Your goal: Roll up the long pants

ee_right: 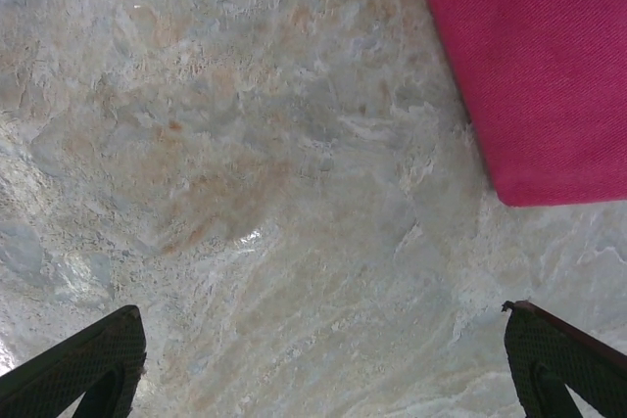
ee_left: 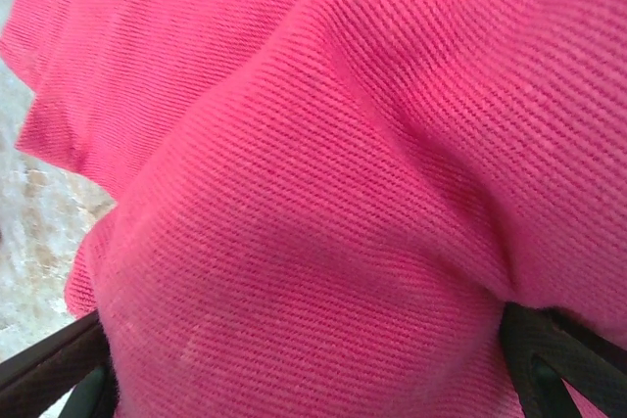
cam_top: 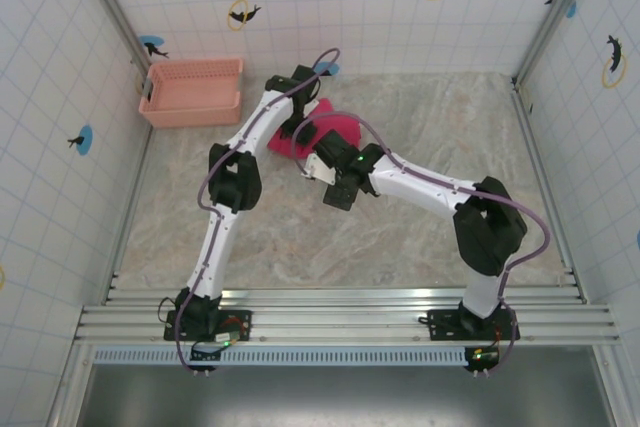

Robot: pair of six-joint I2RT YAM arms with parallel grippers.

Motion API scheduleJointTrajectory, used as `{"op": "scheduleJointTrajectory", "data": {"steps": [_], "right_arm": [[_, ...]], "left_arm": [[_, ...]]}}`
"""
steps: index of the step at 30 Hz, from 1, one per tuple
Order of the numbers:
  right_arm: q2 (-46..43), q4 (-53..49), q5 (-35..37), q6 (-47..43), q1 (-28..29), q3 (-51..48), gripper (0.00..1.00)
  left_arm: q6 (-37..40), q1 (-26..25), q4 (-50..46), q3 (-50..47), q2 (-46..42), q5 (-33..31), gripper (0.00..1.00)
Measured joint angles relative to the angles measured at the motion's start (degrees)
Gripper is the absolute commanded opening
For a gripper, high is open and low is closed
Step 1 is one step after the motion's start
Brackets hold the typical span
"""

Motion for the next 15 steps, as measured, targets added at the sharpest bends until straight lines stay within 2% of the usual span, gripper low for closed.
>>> {"op": "scheduleJointTrajectory", "data": {"steps": [5,8,15], "right_arm": [[-1.22,0.48,0.11,1.16,0.52,-0.09,0.97],[-4.24,0.57,-0.04,2.32,0.79,-0.83,0.97],[-14.16,0.24,0.70,4.48,1.20,-2.16,0.97]], "left_arm": [[1.20,-1.31,-3.89,-3.34,-0.44,-0.68,0.97],[1.29,-2.16,-5.97,-9.27,-2.21,-0.28,0.97],[1.36,-2.82,-10.10,-24.70,-9.33,5.57,0.98]]}}
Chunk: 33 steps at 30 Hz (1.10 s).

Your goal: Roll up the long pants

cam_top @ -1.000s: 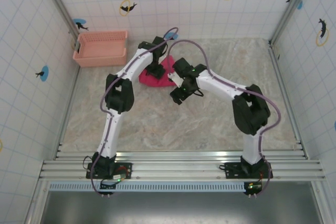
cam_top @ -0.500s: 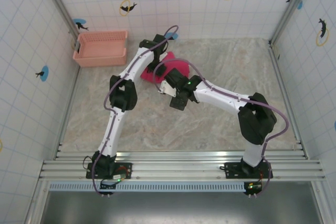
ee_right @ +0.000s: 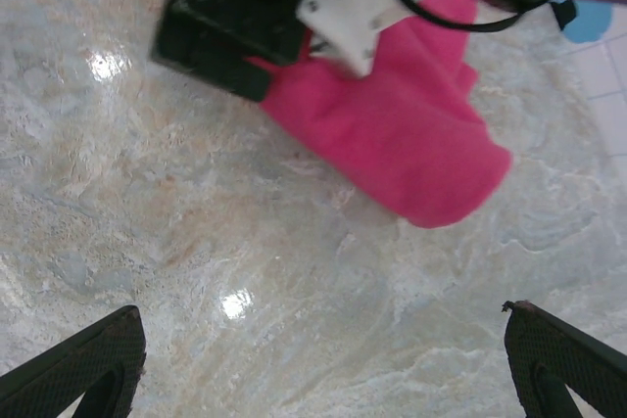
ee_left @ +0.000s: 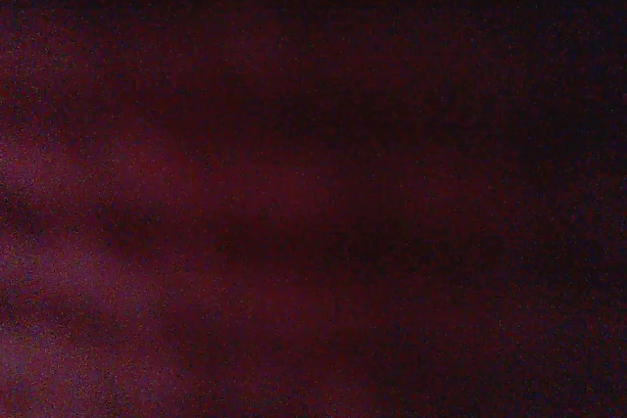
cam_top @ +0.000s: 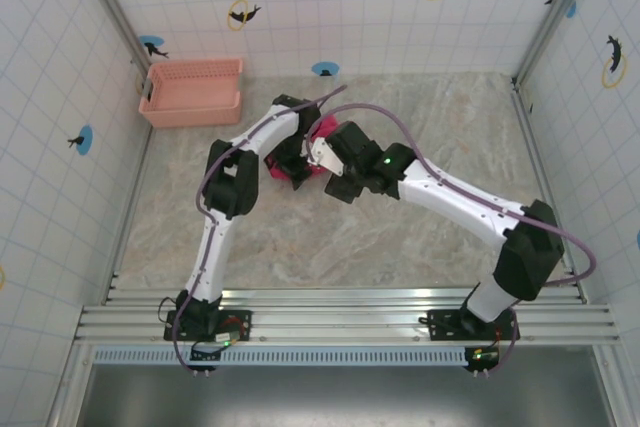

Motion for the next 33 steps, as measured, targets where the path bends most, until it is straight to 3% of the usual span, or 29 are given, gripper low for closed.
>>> {"op": "scheduleJointTrajectory", "data": {"steps": [12,17,23,33], "right_arm": [[-13.97,0.37,0.92,-1.84,3.19,-16.92,0.98],[-17.97,0.35,0.52,-2.93,5.75,-21.24,0.98],[-16.17,3.08,2.56,-7.48,11.43,-26.88,0.97],[-5.64,12.09,3.93,-12.81,14.27,-30.10,0.97]], "left_arm": [[1.20,-1.77,1.57,-17.16,-8.37,1.46,0.97],[0.55,-7.56,3.34,-26.73,-13.38,-0.59,0.98],[-0.83,-14.91,5.92,-37.81,-19.50,-1.92,0.98],[-0.79,-15.15,8.63,-45.11,-24.63,-1.95,0.98]]}}
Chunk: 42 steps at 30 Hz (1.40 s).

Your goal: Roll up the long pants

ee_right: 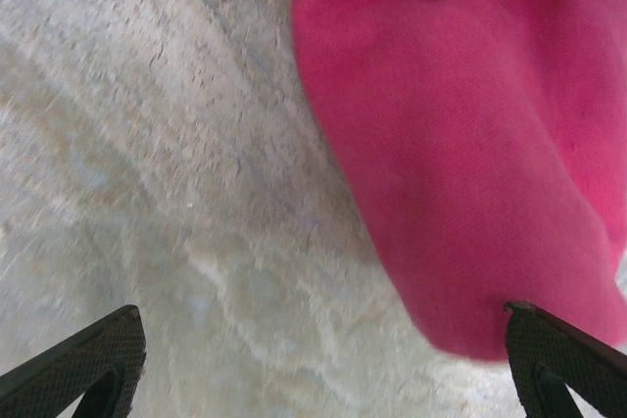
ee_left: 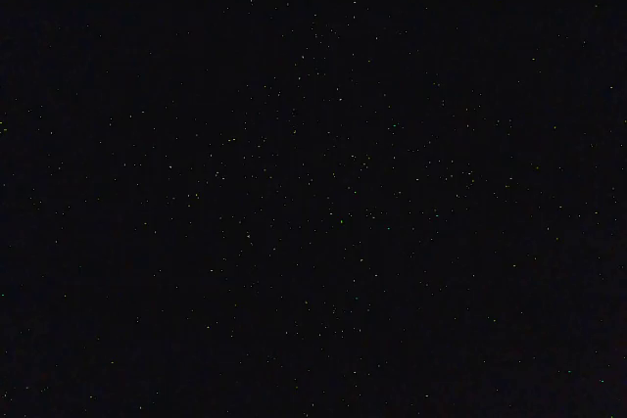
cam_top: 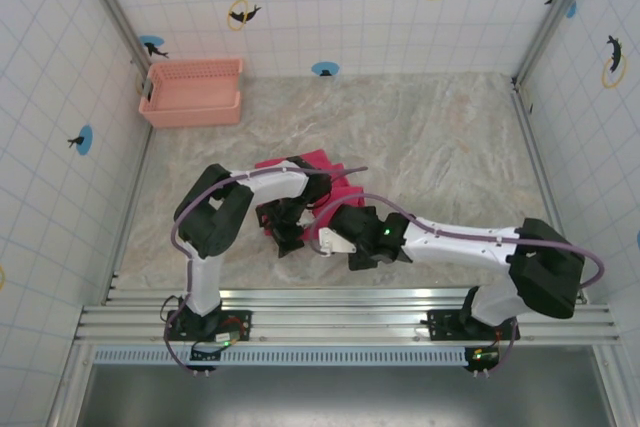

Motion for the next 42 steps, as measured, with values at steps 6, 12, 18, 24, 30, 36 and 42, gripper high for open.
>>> {"op": "scheduleJointTrajectory", "data": {"steps": [6,12,18,24,30,36,42], "right_arm": [[10.49,8.02,2.19,-3.96,-0.87,2.08,0.97],[17.49,10.54,0.90,-7.65,-4.66,9.20,0.97],[23.26,4.81,-3.26,-9.09,-7.91,16.68,0.36],[28.37,-8.28,-9.53,-8.39,-9.99,28.24,0.06],[29.03,-17.49,-16.63,-5.86,-10.14,32.26,0.00],[28.20,-26.47,-28.63,-1.97,-10.62,34.03,0.00],[25.92,-32.09,-42.47,5.46,-10.58,35.06,0.00]], "left_arm": [[0.04,0.00,0.20,-0.13,-0.28,-0.02,0.97],[0.57,0.98,0.22,-0.44,-0.74,-0.37,0.97],[0.70,3.82,0.81,-0.68,-1.40,0.31,0.98],[2.29,7.93,1.66,-0.63,-2.82,1.88,0.98],[1.95,8.35,-0.26,-0.46,-4.63,-0.39,0.97],[-0.26,5.57,-4.42,5.38,-10.01,-8.04,0.98],[-0.42,4.09,-7.50,12.37,-12.35,-13.38,0.98]]}}
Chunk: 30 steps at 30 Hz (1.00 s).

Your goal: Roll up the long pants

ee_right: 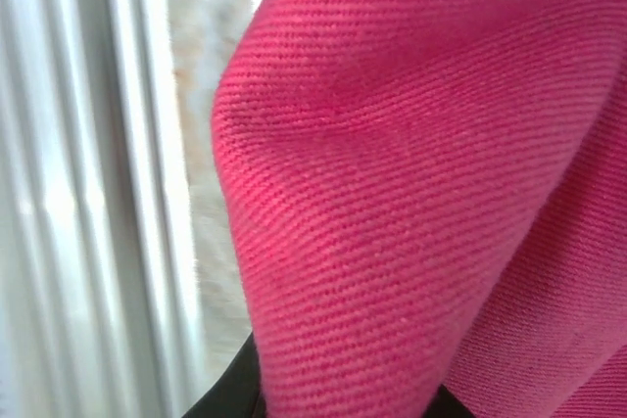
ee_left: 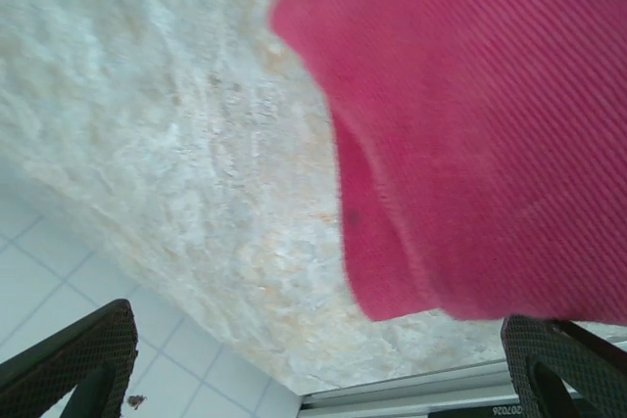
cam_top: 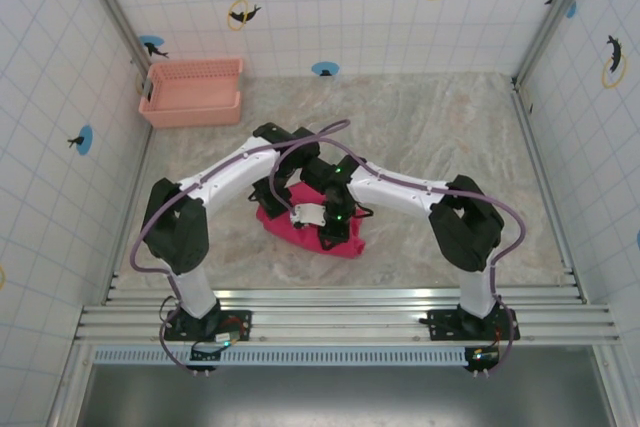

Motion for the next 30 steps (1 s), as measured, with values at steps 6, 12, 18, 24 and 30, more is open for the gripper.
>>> {"op": "scheduleJointTrajectory", "data": {"steps": [6,12,18,24,30], "right_arm": [[-0.02,-1.64,-13.31,7.43,-1.68,0.20,0.00],[-0.46,5.46,-22.77,18.12,-4.79,-1.31,0.00],[-0.44,13.92,-25.42,27.89,-13.60,-4.72,0.00],[2.54,29.90,-28.17,39.58,-18.69,-9.73,0.00],[7.93,51.91,-33.57,56.59,-20.79,-12.74,0.00]], "left_arm": [[0.04,-0.66,1.18,0.55,-0.92,-1.79,0.98],[0.33,0.90,3.08,2.34,-1.05,-3.23,0.97],[0.55,1.22,2.60,4.24,-1.14,-3.13,0.98],[0.70,1.16,1.95,4.24,-1.14,-2.40,0.98],[0.44,1.14,2.84,4.02,-1.16,1.05,0.98]]}}
